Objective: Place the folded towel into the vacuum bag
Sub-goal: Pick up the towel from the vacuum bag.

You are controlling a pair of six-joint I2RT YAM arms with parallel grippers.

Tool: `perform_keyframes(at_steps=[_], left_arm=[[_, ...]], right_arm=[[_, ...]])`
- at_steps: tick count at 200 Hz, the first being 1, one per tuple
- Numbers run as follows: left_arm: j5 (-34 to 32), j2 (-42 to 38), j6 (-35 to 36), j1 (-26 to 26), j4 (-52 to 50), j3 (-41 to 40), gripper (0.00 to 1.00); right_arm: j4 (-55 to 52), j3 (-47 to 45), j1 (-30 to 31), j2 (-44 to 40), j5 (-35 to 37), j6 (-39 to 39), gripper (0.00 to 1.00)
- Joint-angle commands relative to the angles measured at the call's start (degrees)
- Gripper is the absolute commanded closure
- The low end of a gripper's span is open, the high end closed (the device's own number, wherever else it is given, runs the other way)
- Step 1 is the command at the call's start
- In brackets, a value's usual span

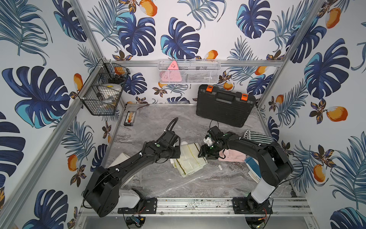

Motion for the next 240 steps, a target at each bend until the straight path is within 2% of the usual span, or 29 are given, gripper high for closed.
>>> perform_keyframes(at_steps=[1, 24, 48, 61, 73, 97, 124, 143, 158, 178, 205, 220, 240], left_arm=[[7.88, 3.14, -5.62, -0.18, 13.33, -4.09, 0.64], [7.83, 7.88, -5.96, 0.23, 17.17, -6.68, 0.72], [7.74, 10.23, -7.54, 0.2, 21.04, -9.72, 0.76], [8.26, 11.09, -8.87, 0.08, 23.39, -11.58, 0.76], [8.51, 11.77, -9.84, -0.46, 25.11, -13.02, 0.77], [9.25, 11.84, -11.75, -2.71, 27.79, -14.77, 0.77], [8.37, 5.88, -11.83, -5.74, 22.3, -12.48, 0.77], [6.72, 1.54, -10.74, -6.12, 16.96, -9.7, 0.76], [5.75, 1.6, -9.93, -5.69, 17.65, -8.62, 0.76], [8.17, 7.75, -10.75, -5.15, 24.96, -8.68, 0.76], [10.82, 17.41, -13.66, -5.15, 35.13, -9.64, 0.78], [11.16, 19.8, -14.96, -5.15, 39.02, -11.1, 0.78], [11.51, 20.68, -15.92, -5.15, 42.43, -12.94, 0.79]], right_arm=[[3.69, 0.18, -0.02, 2.24, -2.01, 2.71, 0.36], [6.31, -1.12, -0.03, 3.75, -3.2, 5.06, 0.38], [10.75, -3.2, 0.15, 5.35, -5.23, 7.55, 0.42], [13.37, -3.98, 0.71, 6.37, -6.45, 8.8, 0.47], [14.8, -4.2, 0.86, 7.27, -6.67, 9.36, 0.56], [13.47, -3.61, 0.86, 7.15, -5.4, 8.36, 0.82], [1.78, -2.1, 0.86, 2.29, 2.67, 2.04, 0.93], [-6.7, -2.76, 3.45, -2.19, 11.78, -0.93, 0.95], [-10.38, -3.28, 5.15, -5.05, 17.55, -1.23, 0.95], [-13.71, -0.99, 8.86, -6.14, 23.76, -0.39, 0.94], [-20.09, 7.46, 15.34, -2.92, 35.55, 1.3, 0.93], [-21.44, 10.75, 18.48, -2.25, 37.85, 2.51, 0.93], [-18.38, 11.92, 22.42, -2.56, 34.47, 4.09, 0.91]])
